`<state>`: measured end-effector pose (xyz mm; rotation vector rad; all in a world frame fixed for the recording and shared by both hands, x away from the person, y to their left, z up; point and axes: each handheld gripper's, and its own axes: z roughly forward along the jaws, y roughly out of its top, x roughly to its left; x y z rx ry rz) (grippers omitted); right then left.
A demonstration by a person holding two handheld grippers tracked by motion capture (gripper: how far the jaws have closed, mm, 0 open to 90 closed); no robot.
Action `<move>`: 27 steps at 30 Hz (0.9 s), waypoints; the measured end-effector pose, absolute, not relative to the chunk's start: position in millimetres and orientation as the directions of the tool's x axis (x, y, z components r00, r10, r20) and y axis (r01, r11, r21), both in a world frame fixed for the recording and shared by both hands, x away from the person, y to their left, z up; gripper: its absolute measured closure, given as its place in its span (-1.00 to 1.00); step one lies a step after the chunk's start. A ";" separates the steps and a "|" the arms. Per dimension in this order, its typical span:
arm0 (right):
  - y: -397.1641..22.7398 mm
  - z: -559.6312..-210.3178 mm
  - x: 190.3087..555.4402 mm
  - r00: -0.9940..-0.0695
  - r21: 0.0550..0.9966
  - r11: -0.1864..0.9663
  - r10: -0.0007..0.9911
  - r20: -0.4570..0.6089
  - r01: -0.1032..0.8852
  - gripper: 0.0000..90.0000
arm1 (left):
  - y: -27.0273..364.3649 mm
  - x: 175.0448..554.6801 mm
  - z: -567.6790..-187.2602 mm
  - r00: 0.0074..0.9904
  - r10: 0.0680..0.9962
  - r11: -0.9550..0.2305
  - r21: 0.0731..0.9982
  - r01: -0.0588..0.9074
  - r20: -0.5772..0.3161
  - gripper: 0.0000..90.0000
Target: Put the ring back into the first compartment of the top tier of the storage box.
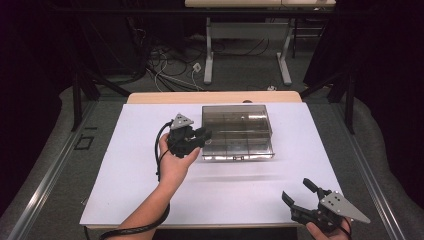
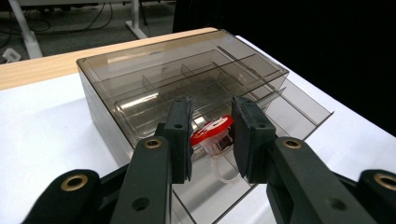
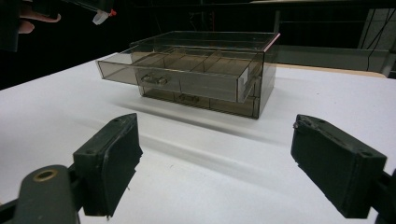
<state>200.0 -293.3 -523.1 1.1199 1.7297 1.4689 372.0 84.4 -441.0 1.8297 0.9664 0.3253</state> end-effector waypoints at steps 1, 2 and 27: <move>-293.3 -523.0 200.0 -0.463 0.976 0.031 0.883 0.075 0.217 -0.67 | 82.6 372.5 -443.3 0.646 0.738 -0.184 0.863 0.471 -0.195 0.55; -293.3 -523.0 200.0 -0.463 0.976 0.031 0.883 0.075 0.217 -0.67 | 82.6 372.5 -443.3 0.646 0.738 -0.184 0.863 0.471 -0.195 0.55; -293.5 -523.2 200.1 -0.465 0.976 0.031 0.882 0.076 0.218 -0.67 | 71.3 381.4 -464.7 0.633 0.746 -0.202 0.835 0.512 -0.207 0.55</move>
